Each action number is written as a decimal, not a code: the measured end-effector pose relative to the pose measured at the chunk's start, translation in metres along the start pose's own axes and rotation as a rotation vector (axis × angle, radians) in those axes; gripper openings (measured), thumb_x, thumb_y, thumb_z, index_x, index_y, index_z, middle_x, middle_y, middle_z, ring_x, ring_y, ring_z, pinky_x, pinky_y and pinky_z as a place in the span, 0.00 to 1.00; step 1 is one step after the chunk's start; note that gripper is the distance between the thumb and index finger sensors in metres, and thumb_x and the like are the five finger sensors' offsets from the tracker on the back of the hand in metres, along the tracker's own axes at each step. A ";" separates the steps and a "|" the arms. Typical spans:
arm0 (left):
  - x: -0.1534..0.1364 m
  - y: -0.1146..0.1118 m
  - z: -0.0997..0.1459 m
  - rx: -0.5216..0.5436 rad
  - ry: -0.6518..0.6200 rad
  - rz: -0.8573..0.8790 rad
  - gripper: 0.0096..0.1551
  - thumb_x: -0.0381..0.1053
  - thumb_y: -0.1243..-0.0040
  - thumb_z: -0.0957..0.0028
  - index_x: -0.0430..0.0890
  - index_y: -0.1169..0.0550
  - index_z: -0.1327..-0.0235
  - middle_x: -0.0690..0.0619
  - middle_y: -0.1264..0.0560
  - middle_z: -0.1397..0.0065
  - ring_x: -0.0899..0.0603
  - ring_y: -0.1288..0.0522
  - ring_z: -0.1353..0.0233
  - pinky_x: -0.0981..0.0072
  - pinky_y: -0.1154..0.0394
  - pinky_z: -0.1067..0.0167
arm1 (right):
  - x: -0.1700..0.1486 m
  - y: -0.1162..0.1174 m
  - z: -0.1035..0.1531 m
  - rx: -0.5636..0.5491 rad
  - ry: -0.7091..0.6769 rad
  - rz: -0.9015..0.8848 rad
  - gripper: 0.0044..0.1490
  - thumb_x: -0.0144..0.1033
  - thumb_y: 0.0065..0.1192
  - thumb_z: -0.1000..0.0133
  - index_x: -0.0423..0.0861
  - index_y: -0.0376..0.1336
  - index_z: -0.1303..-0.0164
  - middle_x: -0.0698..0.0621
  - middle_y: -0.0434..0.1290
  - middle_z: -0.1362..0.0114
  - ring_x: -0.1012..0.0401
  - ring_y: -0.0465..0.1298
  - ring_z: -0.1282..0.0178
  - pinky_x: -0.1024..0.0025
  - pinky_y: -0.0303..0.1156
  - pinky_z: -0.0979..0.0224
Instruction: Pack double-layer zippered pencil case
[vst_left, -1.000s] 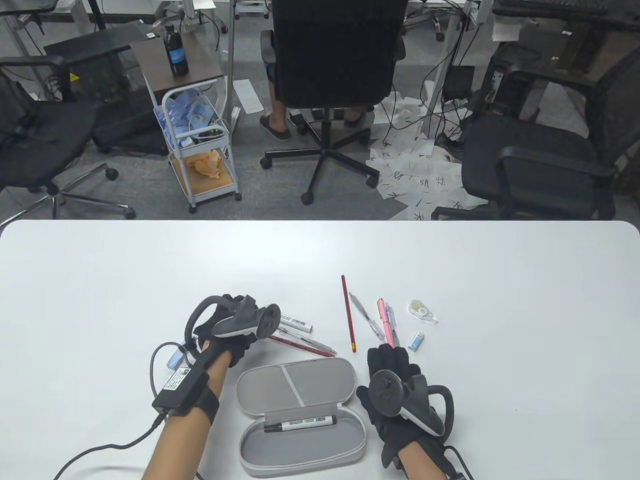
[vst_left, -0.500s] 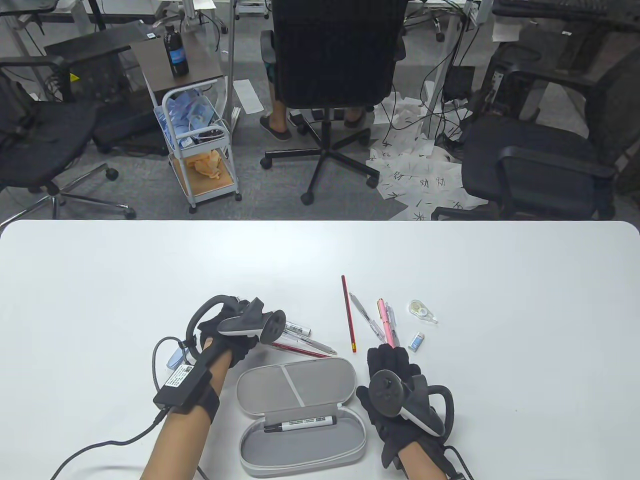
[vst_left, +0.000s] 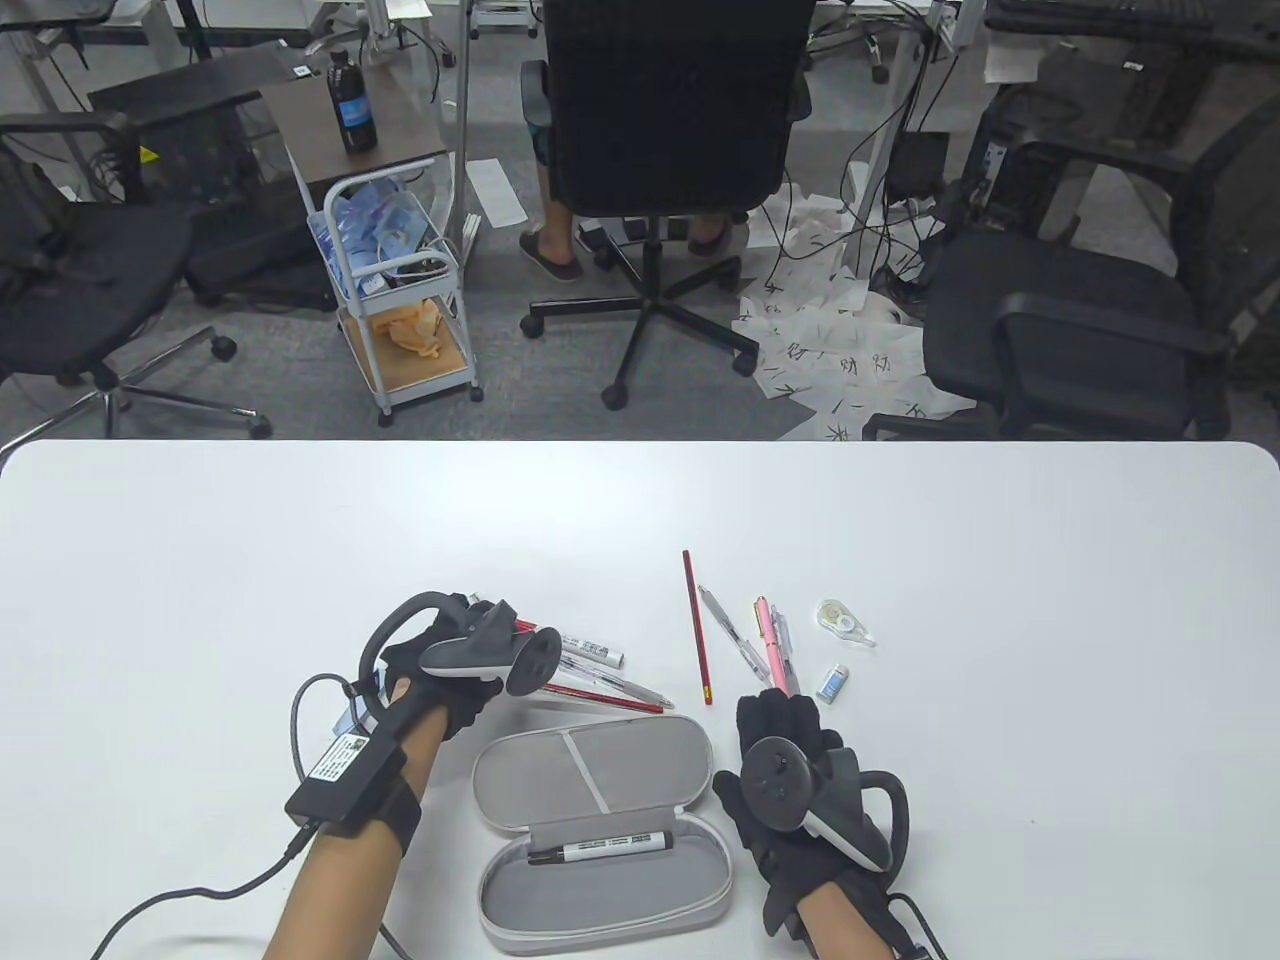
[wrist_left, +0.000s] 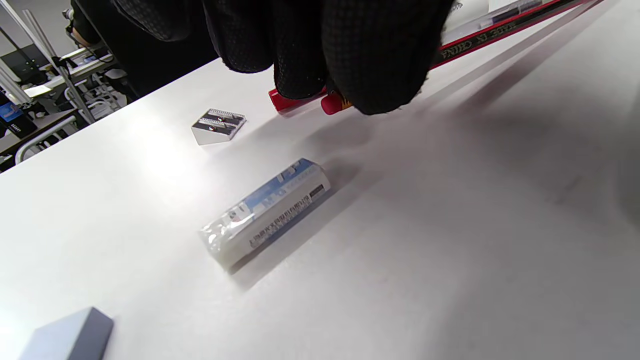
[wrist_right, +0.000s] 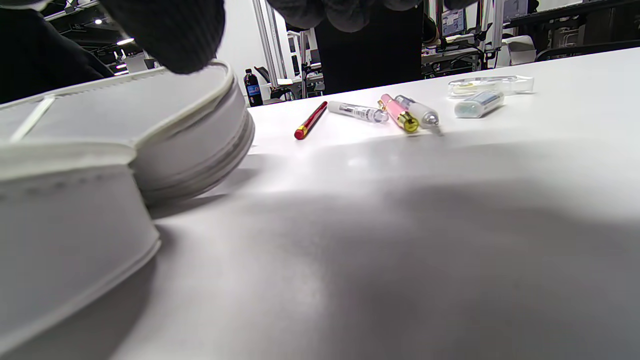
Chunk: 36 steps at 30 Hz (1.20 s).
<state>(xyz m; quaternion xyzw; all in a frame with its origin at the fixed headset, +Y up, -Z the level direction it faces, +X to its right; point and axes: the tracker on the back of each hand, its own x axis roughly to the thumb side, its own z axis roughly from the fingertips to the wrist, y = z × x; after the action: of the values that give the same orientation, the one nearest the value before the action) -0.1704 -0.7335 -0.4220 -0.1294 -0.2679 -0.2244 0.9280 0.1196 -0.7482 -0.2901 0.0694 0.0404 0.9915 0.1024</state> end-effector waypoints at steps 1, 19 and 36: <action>0.000 0.002 0.002 0.004 -0.005 -0.001 0.23 0.48 0.28 0.47 0.53 0.19 0.37 0.53 0.25 0.24 0.38 0.32 0.21 0.33 0.38 0.24 | 0.000 0.000 0.000 -0.002 0.000 0.000 0.48 0.55 0.51 0.41 0.43 0.40 0.18 0.40 0.43 0.13 0.42 0.42 0.19 0.42 0.45 0.23; -0.005 0.042 0.106 0.206 -0.047 0.123 0.24 0.46 0.33 0.45 0.47 0.21 0.35 0.47 0.26 0.25 0.34 0.26 0.26 0.31 0.29 0.30 | 0.001 -0.003 0.000 -0.026 -0.014 0.000 0.48 0.54 0.50 0.41 0.43 0.41 0.18 0.40 0.43 0.13 0.42 0.42 0.18 0.42 0.46 0.23; 0.111 0.014 0.123 -0.006 -0.358 -0.010 0.23 0.52 0.30 0.44 0.47 0.17 0.39 0.47 0.22 0.28 0.33 0.27 0.25 0.29 0.35 0.27 | 0.001 -0.004 0.000 -0.037 -0.015 -0.002 0.48 0.54 0.50 0.40 0.43 0.40 0.18 0.40 0.43 0.13 0.42 0.42 0.18 0.42 0.46 0.23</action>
<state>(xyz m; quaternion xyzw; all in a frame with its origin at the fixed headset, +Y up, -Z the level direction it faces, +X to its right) -0.1337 -0.7152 -0.2605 -0.1685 -0.4288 -0.2032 0.8640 0.1193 -0.7436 -0.2902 0.0749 0.0213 0.9914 0.1052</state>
